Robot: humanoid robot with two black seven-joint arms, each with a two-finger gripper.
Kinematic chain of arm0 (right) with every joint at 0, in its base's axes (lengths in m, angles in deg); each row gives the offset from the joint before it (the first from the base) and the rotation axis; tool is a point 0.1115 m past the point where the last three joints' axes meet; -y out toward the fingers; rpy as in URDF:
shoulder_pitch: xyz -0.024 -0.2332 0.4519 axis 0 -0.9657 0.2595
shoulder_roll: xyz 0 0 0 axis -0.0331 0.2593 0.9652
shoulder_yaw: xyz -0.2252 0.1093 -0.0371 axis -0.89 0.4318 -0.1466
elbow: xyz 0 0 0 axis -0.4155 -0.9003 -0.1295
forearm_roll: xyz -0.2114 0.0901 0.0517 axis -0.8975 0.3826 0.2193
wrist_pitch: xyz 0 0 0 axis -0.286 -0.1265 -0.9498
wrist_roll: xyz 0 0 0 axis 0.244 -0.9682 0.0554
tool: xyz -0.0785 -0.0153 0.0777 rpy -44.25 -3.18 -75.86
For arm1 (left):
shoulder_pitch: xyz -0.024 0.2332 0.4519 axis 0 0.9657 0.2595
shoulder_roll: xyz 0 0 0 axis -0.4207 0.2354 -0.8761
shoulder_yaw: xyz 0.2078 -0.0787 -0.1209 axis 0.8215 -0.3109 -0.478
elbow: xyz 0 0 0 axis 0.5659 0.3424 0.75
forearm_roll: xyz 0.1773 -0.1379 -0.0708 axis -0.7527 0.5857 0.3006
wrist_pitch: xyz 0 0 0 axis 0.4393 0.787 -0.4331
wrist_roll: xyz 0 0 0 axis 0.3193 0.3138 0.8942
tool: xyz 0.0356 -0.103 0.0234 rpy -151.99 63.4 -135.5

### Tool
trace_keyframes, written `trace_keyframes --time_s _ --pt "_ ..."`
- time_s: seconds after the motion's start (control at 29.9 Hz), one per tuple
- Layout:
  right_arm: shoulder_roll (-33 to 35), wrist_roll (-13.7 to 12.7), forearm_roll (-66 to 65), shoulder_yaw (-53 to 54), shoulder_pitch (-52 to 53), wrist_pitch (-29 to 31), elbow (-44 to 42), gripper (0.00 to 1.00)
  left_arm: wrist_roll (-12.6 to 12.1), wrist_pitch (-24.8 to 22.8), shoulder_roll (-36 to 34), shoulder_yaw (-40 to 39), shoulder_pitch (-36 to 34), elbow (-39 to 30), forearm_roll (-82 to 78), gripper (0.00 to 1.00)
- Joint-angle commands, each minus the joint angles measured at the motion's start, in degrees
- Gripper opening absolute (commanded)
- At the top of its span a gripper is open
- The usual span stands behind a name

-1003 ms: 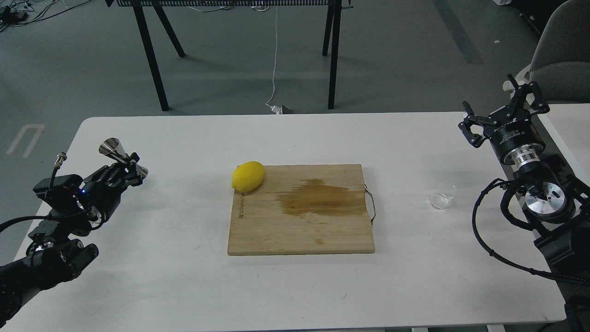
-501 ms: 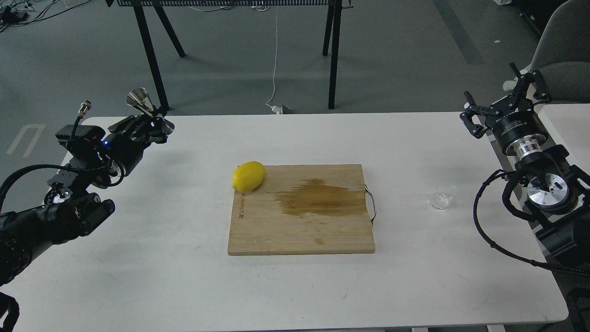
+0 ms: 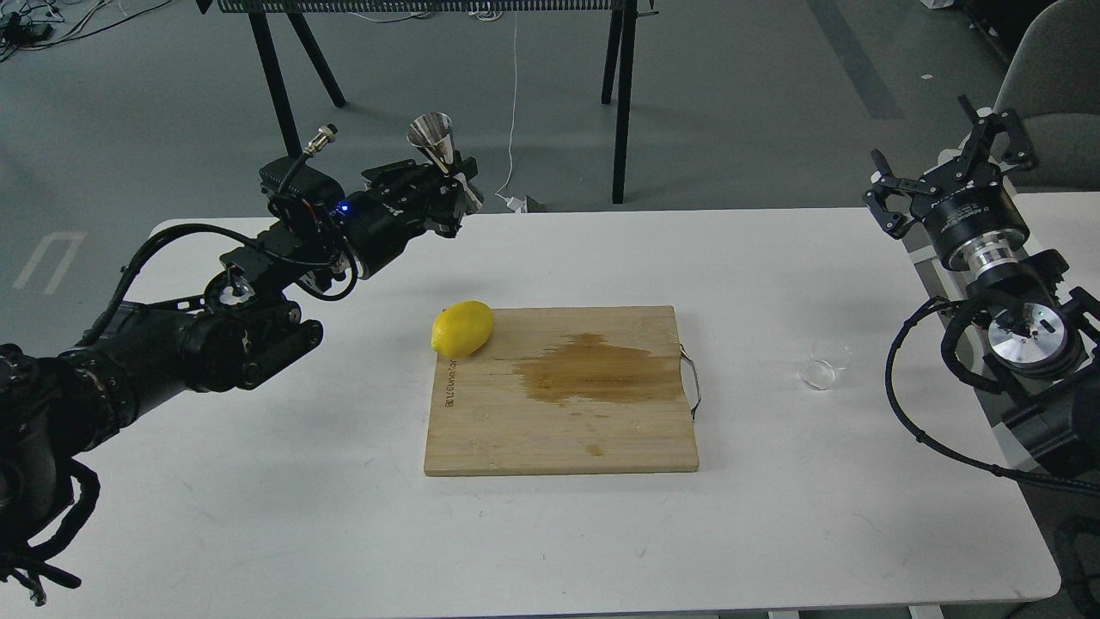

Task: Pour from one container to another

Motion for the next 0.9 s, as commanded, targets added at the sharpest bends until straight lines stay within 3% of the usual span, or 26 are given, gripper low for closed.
trace_keyframes --time_s 0.0,0.33,0.87 --pt "0.2 -0.7 0.0 -0.1 0.3 0.0 0.0 1.0 0.0 0.0 4.4 1.1 0.2 0.0 -3.2 0.16" --pt "0.3 -5.0 1.7 0.1 3.2 0.0 -0.3 1.0 0.0 0.0 9.6 1.3 2.4 0.7 -11.6 0.16" --pt "0.4 -5.2 1.7 -0.1 4.8 0.0 -2.5 1.0 0.0 0.0 12.1 1.3 8.8 2.8 -15.4 0.16"
